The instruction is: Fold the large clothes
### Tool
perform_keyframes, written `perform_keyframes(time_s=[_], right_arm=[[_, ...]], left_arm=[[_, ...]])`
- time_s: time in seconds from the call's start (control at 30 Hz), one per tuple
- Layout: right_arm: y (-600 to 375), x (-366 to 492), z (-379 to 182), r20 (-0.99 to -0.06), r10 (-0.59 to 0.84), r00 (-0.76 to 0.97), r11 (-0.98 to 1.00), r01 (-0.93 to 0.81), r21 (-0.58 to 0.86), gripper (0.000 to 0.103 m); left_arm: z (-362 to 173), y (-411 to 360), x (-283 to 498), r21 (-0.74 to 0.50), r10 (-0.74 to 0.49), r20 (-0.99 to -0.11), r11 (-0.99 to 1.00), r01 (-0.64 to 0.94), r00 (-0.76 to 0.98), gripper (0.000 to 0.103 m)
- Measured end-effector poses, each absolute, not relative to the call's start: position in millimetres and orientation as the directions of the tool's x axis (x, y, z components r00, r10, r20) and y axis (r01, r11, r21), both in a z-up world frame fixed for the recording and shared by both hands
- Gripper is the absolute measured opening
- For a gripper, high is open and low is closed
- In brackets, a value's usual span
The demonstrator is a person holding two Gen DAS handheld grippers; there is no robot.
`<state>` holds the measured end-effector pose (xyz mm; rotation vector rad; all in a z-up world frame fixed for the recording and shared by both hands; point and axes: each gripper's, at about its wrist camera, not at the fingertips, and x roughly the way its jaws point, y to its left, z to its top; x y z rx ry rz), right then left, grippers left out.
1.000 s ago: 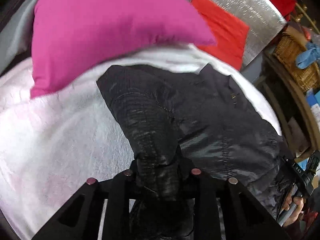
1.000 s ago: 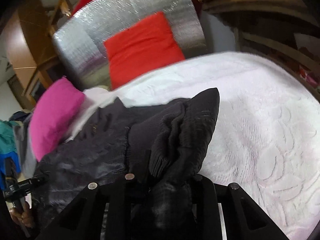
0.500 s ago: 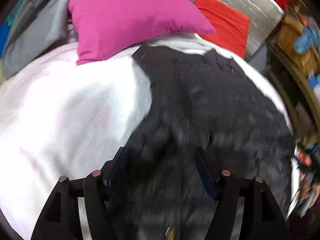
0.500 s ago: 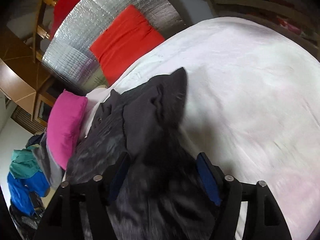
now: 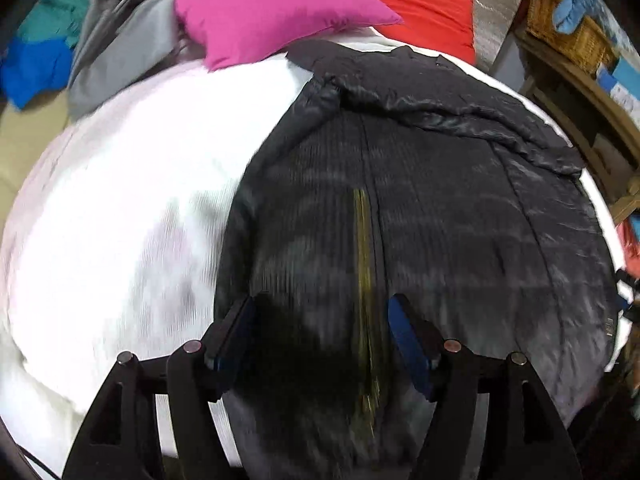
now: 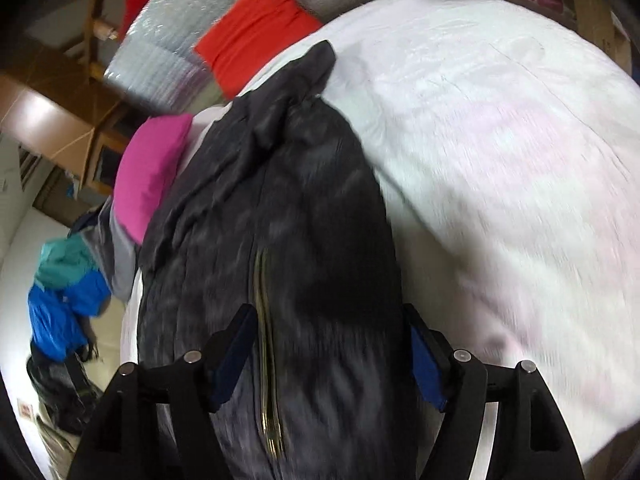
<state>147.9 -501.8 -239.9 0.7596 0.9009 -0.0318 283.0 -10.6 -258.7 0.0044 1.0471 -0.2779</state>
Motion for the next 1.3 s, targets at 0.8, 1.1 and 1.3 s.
perform_keyframes(time_s=[0.8, 1.1, 1.3], right_arm=[[-458.3, 101.1, -274.1, -0.854, 0.368, 0.367, 0.839, 0.265, 0.475, 0.073], [-438.3, 99.0, -267.9, -0.878, 0.304, 0.37, 0.896, 0.202, 0.395, 0.038], [-433.1, 89.8, -254.7, -0.851, 0.296, 0.434, 0.905, 0.156, 0.395, 0.033]], left_arm=[[-277.0, 31.8, 210.9, -0.344, -0.374, -0.873, 0.927, 0.15, 0.313, 0.063], [-280.6, 22.5, 207.8, -0.348, -0.39, -0.872, 0.919, 0.186, 0.296, 0.031], [-270.8, 25.6, 208.2, -0.398, -0.445, -0.838, 0.895, 0.204, 0.317, 0.016]])
